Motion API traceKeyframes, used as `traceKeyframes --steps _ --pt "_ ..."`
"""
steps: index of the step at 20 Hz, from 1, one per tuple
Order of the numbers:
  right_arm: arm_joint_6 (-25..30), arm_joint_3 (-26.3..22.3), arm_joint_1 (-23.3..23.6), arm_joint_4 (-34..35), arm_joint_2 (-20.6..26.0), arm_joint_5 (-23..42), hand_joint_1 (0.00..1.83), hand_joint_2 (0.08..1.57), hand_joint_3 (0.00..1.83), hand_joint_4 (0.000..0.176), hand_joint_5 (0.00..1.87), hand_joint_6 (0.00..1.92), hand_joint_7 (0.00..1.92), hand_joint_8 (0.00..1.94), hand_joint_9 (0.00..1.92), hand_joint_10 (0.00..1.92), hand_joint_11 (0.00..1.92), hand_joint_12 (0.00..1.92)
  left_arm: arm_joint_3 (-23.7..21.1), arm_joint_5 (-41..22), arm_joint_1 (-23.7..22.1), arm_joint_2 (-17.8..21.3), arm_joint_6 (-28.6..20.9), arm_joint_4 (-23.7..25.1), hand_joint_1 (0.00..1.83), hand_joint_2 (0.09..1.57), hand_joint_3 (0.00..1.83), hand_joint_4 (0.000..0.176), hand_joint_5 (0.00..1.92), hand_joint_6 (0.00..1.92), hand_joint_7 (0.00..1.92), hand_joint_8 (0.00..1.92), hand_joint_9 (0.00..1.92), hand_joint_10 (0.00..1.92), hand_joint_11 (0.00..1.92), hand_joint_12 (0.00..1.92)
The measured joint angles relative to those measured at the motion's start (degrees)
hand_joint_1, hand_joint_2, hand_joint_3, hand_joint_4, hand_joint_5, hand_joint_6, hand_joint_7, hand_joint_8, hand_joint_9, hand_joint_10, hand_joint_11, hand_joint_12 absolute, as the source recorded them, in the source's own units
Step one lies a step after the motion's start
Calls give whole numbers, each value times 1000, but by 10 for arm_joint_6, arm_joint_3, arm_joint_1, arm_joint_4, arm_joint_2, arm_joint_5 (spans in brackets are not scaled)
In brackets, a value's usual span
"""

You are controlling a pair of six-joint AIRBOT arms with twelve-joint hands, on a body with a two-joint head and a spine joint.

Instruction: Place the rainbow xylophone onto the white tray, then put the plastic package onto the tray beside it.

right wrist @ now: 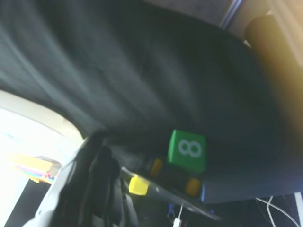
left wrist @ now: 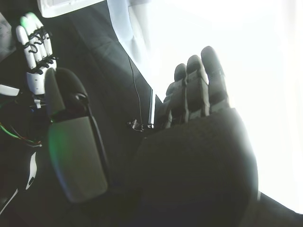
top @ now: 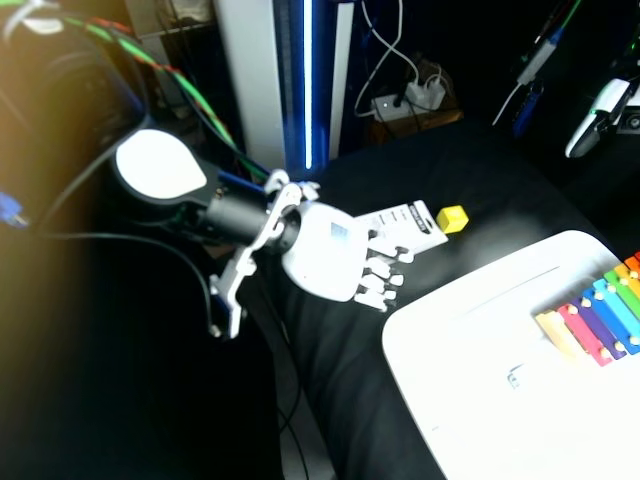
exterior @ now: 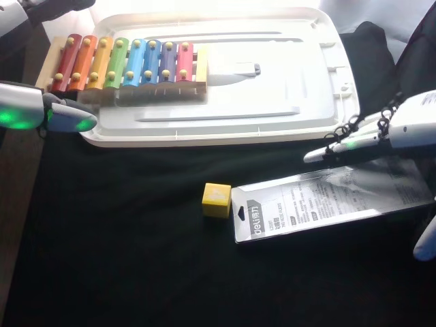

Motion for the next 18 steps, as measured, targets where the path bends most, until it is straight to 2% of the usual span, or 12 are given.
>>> traceKeyframes --steps 1,5,7,8,9,11,12,13,15,16,17,18 --pt "1 1 0 7 -2 -1 1038 792 10 133 0 0 208 4 370 17 417 634 0 -1 0 0 0 -3 930 891 3 0 0 0 191 1 239 5 0 623" --pt "0 10 0 15 -10 -2 1146 861 2 125 113 0 294 1 440 6 496 502 -1 -7 9 0 0 -8 898 885 0 0 0 0 196 2 249 6 0 634" --pt "0 15 0 18 -14 -2 1182 880 6 93 160 15 341 15 525 32 541 514 -1 -13 15 0 0 -10 885 888 1 0 0 0 197 1 247 4 0 643" --pt "0 16 -1 18 -15 -2 1182 880 6 93 160 15 341 15 525 32 541 514 -1 -14 16 0 0 -11 885 888 1 0 0 0 197 1 247 4 0 643" --pt "0 19 -3 23 -16 -2 1172 936 2 44 274 5 426 4 613 18 610 507 -1 -16 18 0 0 -14 857 898 3 0 0 0 184 0 240 0 0 658" --pt "0 21 -3 24 -18 -2 1127 989 5 3 458 20 459 4 590 4 552 487 -1 -16 20 0 0 -16 859 901 4 0 0 0 180 1 244 2 0 655" --pt "0 21 -3 26 -19 -3 1111 1011 3 0 580 17 508 6 576 0 501 454 -1 -19 23 0 0 -17 870 900 2 0 0 0 178 0 240 0 0 624" --pt "0 21 -3 26 -19 -3 1111 1011 3 0 580 17 508 6 576 0 501 454 -1 -18 24 0 0 -17 870 900 2 0 0 0 178 0 240 0 0 624" --pt "1 21 -3 28 -19 -3 1140 1053 1 0 770 8 669 9 649 10 503 430 -1 -20 28 -1 0 -22 874 899 1 0 0 0 176 0 253 3 0 654" --pt "1 21 -3 28 -19 -3 1144 1150 0 0 888 853 755 3 756 12 575 580 -1 -20 29 -1 0 -23 880 900 1 0 0 0 171 0 249 1 0 639" --pt "0 21 -3 28 -19 -3 1132 1174 0 0 855 1108 779 2 804 13 586 685 -1 -19 30 -1 0 -23 878 901 1 0 0 0 172 1 250 2 0 636" --pt "1 21 -3 29 -19 -3 1135 1178 0 0 846 1161 831 20 885 41 638 727 -1 -20 30 -1 0 -23 890 898 0 0 0 0 177 3 251 2 0 636"
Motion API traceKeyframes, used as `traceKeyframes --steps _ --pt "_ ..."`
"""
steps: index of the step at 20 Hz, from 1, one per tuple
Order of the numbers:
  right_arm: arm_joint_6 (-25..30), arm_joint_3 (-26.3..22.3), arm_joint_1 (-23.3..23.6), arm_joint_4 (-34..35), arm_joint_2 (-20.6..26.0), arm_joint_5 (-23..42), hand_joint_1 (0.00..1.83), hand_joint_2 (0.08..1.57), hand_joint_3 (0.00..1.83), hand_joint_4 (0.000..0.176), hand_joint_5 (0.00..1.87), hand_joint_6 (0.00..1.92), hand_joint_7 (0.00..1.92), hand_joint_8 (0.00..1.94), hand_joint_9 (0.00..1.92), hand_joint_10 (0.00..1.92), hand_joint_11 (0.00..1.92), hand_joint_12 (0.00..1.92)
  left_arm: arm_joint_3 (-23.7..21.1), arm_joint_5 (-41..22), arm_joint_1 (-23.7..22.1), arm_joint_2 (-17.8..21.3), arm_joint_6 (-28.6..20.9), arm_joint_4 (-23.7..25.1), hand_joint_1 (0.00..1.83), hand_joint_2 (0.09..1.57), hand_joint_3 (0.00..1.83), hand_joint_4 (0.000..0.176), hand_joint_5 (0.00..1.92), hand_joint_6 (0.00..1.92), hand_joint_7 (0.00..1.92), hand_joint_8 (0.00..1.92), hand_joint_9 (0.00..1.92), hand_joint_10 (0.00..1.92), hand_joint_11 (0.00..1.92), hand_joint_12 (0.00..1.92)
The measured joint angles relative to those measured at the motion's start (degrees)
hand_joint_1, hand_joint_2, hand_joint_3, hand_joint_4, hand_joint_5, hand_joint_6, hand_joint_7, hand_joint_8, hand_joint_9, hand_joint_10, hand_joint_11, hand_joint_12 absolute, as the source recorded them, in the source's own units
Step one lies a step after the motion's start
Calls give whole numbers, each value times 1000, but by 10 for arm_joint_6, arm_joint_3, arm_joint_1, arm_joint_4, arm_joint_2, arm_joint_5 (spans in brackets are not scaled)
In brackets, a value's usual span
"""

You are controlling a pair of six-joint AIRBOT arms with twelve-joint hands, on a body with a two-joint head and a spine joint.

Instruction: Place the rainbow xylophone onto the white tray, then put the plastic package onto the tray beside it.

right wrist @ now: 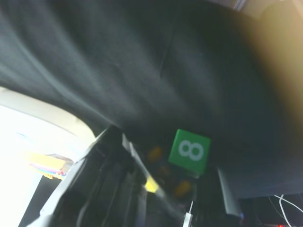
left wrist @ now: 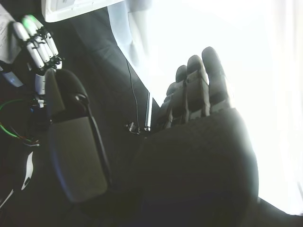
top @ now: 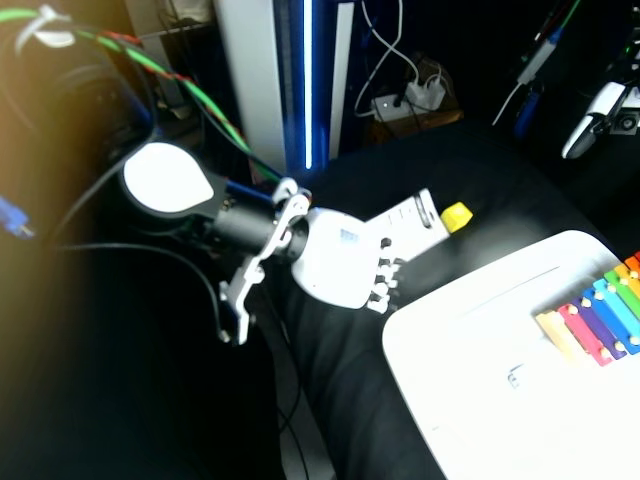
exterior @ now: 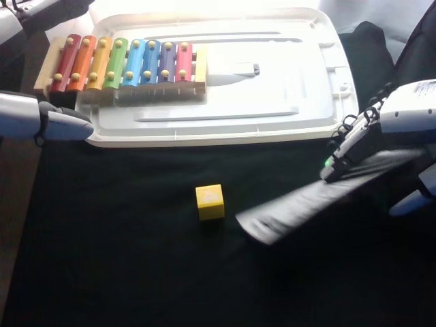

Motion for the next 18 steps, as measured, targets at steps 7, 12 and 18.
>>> traceKeyframes --steps 7,12,18 --pt "3 0 0 8 -3 -5 1189 1187 0 1 793 1245 895 1182 896 970 733 1335 0 -3 3 -2 0 -5 863 908 1 0 0 0 206 3 274 5 0 711" --pt "3 1 0 8 -3 -3 1252 1133 0 0 913 894 1012 1144 1109 650 865 1267 -2 -5 6 -6 0 -5 860 910 0 0 0 0 211 3 276 3 0 740" --pt "3 2 0 17 -3 -3 1262 1132 0 0 933 959 969 1098 1180 1092 1056 1482 -2 -5 6 -6 0 -6 862 920 0 0 0 0 212 3 282 7 0 762"
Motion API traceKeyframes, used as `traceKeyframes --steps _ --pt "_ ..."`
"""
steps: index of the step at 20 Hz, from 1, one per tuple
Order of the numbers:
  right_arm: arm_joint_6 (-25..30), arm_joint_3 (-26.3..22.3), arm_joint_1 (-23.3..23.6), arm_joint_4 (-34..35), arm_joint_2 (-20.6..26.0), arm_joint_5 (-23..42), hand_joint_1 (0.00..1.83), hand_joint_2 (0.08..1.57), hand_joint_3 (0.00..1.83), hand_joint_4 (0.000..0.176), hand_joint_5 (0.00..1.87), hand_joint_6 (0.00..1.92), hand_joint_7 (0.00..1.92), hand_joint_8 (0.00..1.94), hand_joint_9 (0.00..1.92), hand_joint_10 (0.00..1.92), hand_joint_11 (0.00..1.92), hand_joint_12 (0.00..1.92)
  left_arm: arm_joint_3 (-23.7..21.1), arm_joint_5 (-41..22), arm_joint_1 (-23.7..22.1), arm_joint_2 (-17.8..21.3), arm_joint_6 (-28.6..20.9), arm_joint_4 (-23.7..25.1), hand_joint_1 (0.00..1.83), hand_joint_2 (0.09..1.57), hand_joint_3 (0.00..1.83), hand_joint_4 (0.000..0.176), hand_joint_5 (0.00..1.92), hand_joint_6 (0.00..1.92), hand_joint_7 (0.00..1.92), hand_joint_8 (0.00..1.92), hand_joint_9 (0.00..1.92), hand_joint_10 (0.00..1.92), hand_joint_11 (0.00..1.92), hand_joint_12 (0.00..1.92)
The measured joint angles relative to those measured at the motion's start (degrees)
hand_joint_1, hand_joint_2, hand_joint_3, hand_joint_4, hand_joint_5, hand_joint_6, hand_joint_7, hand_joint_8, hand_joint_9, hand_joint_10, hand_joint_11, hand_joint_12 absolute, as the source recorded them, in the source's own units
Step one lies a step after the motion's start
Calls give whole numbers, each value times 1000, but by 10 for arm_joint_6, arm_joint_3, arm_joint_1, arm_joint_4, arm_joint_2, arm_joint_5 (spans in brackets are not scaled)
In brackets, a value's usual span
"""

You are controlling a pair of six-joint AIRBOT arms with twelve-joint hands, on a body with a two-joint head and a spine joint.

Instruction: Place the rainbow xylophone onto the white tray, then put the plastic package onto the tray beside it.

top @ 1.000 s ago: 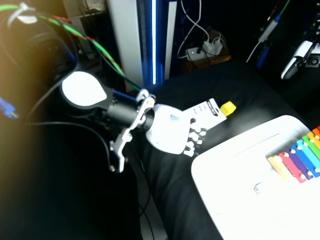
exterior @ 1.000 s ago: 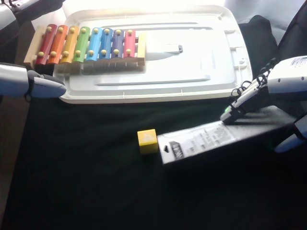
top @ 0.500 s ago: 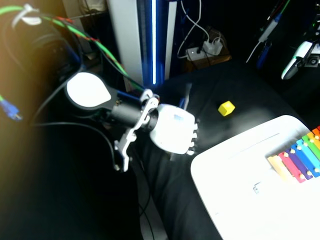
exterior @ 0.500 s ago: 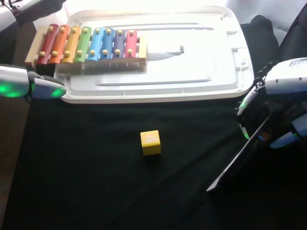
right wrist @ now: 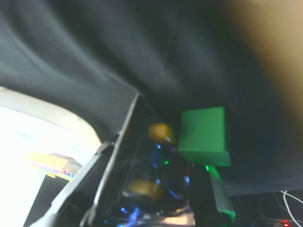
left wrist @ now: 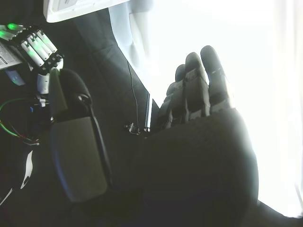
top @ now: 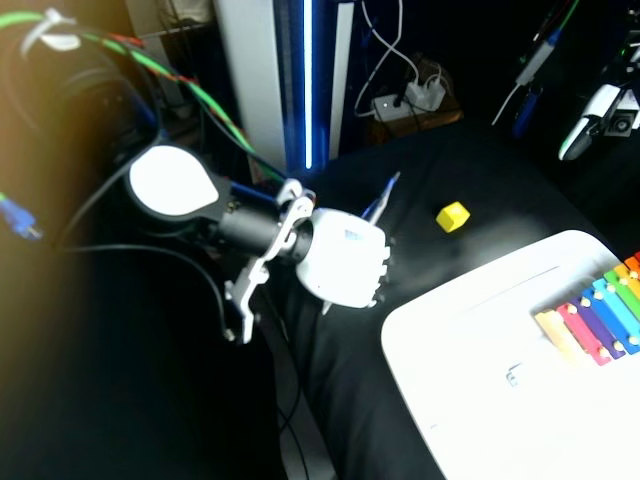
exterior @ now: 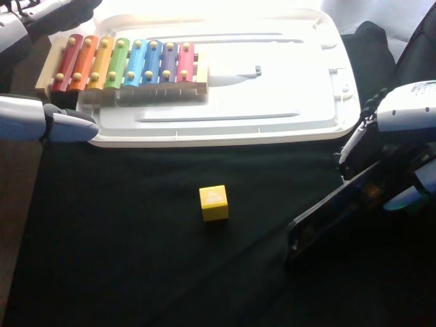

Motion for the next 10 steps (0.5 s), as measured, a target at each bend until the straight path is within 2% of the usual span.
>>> traceKeyframes --steps 1,2,3,5,6,7,8,9,10 --pt "0 0 0 7 0 0 1371 1086 0 0 904 837 1042 886 1178 1026 1044 1234 0 0 0 0 0 0 866 923 2 0 0 0 205 0 276 4 0 763" --pt "0 0 0 11 2 2 1294 1107 1 0 881 950 1096 938 1221 676 1044 1170 0 0 0 0 0 0 869 927 3 0 0 0 206 1 274 3 0 766" --pt "0 0 0 14 3 2 1275 1119 1 0 867 953 1087 1000 1278 503 1013 1158 0 0 0 0 0 0 870 930 2 0 0 0 200 2 274 2 0 782" --pt "-4 0 3 22 6 2 1265 1117 0 0 946 986 1002 1016 1282 837 1085 1354 0 0 0 -1 0 0 860 927 1 0 0 0 196 1 271 1 0 788" --pt "-18 -1 5 32 9 -1 1264 1119 0 0 945 992 992 1030 1242 1106 1097 1491 0 0 1 -1 0 0 854 924 0 0 0 0 203 2 281 4 0 814" --pt "-25 -2 5 39 11 -3 1269 1127 0 0 920 833 1024 1133 1228 1162 1091 1500 0 0 1 -1 0 -1 860 922 0 0 0 0 200 1 280 2 0 817" --pt "-34 -2 8 45 15 -5 1281 1097 0 0 959 798 1104 995 1198 899 1040 1372 0 1 1 -1 0 0 885 921 0 0 0 0 203 1 277 1 0 797" --pt "-44 -2 9 52 16 -5 1378 1060 1 0 971 726 1135 734 1180 999 1006 1242 0 1 1 -1 0 -1 881 919 0 0 0 0 207 3 283 3 0 796" --pt "-57 -2 16 65 17 -7 1303 1076 3 0 960 816 1161 831 1228 717 1047 1174 0 0 1 -1 0 0 874 919 0 0 0 0 212 3 289 4 0 813"
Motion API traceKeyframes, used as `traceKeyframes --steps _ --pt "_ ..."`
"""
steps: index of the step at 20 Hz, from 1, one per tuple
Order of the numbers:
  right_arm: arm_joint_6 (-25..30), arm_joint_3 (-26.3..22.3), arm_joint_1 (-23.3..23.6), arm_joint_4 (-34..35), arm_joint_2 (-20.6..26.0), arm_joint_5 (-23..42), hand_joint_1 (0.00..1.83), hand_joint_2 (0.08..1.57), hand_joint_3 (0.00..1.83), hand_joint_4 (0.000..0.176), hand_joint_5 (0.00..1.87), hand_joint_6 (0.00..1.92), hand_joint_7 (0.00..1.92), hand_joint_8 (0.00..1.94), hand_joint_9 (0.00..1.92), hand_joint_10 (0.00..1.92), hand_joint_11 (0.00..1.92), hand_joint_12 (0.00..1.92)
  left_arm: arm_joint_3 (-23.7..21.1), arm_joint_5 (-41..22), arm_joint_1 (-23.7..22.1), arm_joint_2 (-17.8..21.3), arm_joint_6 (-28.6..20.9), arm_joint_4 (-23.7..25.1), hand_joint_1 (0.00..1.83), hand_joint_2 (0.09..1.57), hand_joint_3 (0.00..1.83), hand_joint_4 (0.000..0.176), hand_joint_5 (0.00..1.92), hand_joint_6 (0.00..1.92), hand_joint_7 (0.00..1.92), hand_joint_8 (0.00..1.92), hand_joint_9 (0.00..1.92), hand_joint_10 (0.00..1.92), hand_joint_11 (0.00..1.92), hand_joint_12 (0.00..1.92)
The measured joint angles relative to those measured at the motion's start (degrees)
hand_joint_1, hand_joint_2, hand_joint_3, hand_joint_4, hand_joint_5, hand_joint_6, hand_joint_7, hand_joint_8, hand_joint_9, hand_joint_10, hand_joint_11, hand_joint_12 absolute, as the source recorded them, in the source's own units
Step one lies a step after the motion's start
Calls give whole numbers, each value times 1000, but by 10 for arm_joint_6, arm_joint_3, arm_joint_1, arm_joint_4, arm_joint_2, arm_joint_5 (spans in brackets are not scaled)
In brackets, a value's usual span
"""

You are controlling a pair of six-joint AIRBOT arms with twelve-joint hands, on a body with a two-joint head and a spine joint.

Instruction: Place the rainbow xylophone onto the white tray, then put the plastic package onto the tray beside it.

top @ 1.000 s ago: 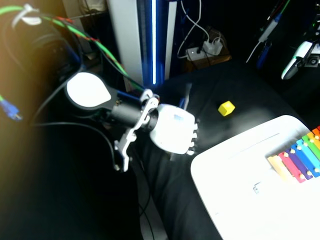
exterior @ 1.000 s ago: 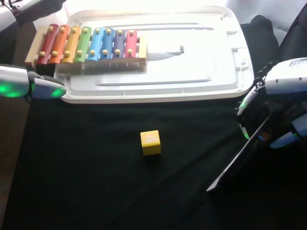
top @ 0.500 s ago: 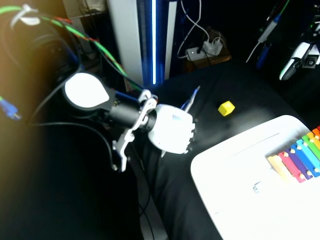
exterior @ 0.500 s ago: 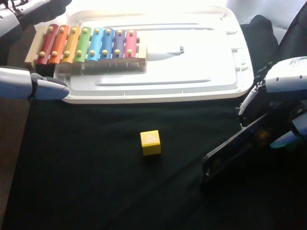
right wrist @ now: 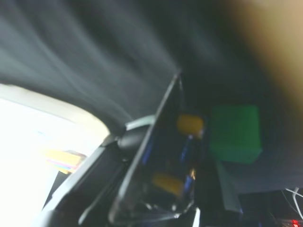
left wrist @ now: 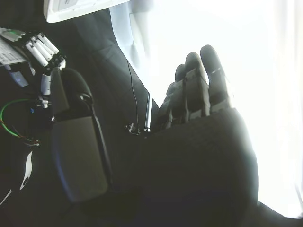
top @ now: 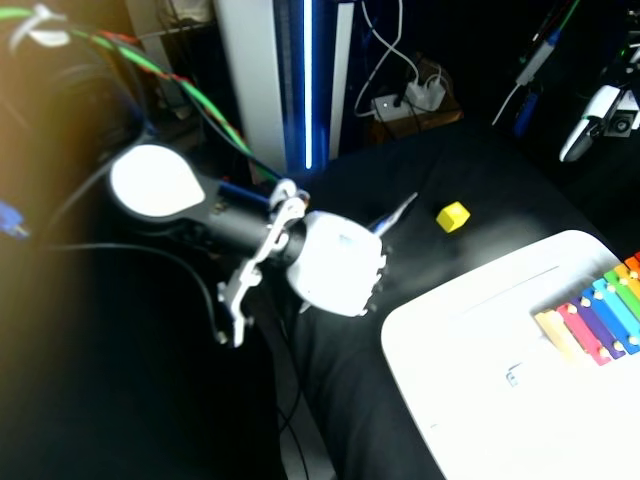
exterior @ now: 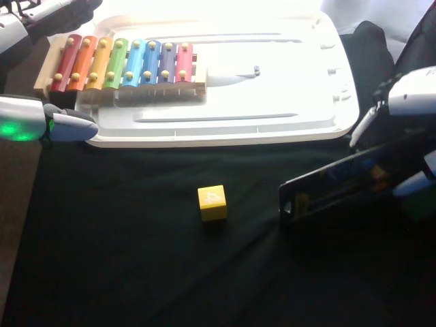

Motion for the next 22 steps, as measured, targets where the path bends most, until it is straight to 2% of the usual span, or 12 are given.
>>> traceKeyframes --steps 1,4,7,9,13,14,15,16,18,20,21,22 --pt "-12 0 7 12 0 -3 1283 1089 0 0 944 815 1156 898 1372 544 1123 1188 0 0 0 0 0 0 871 923 1 0 0 0 206 0 283 1 0 808" --pt "-34 0 12 41 2 -5 1289 1077 0 0 958 794 1194 830 1468 475 1205 1164 0 0 2 0 0 -2 890 918 0 0 0 0 202 0 278 0 0 802" --pt "-63 0 12 70 7 -8 1283 1065 0 0 1059 809 1120 805 1493 753 1277 1366 0 3 6 -1 0 -3 901 909 0 0 0 0 188 0 272 2 0 764" --pt "-65 3 19 83 9 -11 1280 1097 1 0 942 794 1123 967 1362 926 1212 1380 0 1 6 -1 0 -3 940 908 0 0 0 0 179 1 272 2 0 764" --pt "-69 9 58 89 9 -10 1264 1090 2 0 907 1005 1175 762 1370 185 1106 768 0 1 7 -1 0 -4 912 913 0 0 0 0 187 3 282 5 0 808" --pt "-70 10 62 91 9 -9 1258 1094 0 0 908 1019 1167 758 1399 106 1104 798 0 1 7 -1 0 -4 894 915 1 0 0 0 187 2 283 5 0 812" --pt "-72 12 65 89 8 -9 1376 1040 2 0 975 808 1223 512 1276 714 1092 843 0 1 7 -1 0 -4 880 918 1 0 0 0 191 2 289 5 0 830" --pt "-73 16 71 85 6 -9 1402 1030 0 0 996 739 1240 461 1251 840 1076 896 0 1 7 -1 0 -4 876 917 0 0 0 0 196 4 290 5 0 832" --pt "-74 24 82 81 0 -9 1290 1037 0 0 1041 790 1306 514 1406 257 1111 873 0 1 7 -1 0 -4 900 913 0 0 0 0 205 4 292 5 0 809" --pt "-73 38 101 83 -9 -11 1291 1067 0 0 1019 713 1184 844 1463 186 1115 1082 0 0 7 -1 0 -4 871 918 1 0 0 0 202 0 291 3 0 833" --pt "-74 42 109 82 -14 -12 1282 1071 2 0 984 819 1186 803 1455 174 1098 1110 0 0 7 -1 0 -4 870 918 1 0 0 0 206 2 294 4 0 835" --pt "-74 48 120 83 -19 -11 1377 1054 1 0 973 744 1211 609 1195 860 524 968 0 0 7 -1 0 -4 880 920 2 0 0 0 221 7 299 6 0 839"
